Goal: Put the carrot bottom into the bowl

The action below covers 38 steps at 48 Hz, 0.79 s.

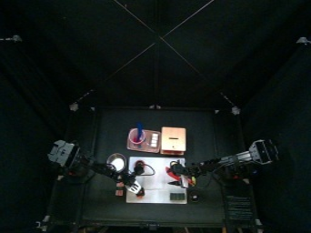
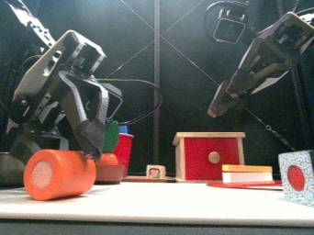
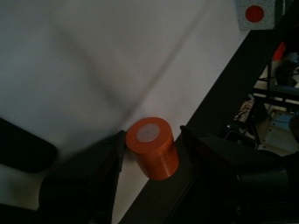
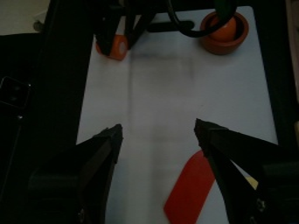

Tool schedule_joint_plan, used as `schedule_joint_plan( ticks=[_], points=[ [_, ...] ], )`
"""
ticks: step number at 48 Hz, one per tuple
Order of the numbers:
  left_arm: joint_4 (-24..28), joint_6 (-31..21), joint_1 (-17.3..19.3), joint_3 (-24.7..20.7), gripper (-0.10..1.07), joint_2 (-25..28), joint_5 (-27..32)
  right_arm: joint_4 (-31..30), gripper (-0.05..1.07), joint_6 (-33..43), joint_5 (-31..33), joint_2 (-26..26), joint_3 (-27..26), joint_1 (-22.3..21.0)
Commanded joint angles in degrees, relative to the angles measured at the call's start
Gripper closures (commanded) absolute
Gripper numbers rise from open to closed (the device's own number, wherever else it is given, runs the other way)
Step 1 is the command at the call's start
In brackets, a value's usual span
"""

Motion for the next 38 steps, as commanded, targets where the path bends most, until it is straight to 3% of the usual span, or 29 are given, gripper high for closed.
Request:
schedule_joint_plan(
  ticks=[1,25,38],
  points=[
    [0.0,0.09,-0.26,-0.35,0.1,0.0,0.62,0.09,0.06,0.18,-0.18,-0.88,-0.53,0.09],
    [0.44,0.18,-0.09,-0.09,0.27,-0.7,2.02,0.09,0.06,0.18,-0.18,-0.88,-0.53,0.09],
    [4.22,0.26,0.7,0.09,0.27,-7.21,2.11,0.09,0.06,0.53,-0.26,-0.88,-0.53,0.09]
  ],
)
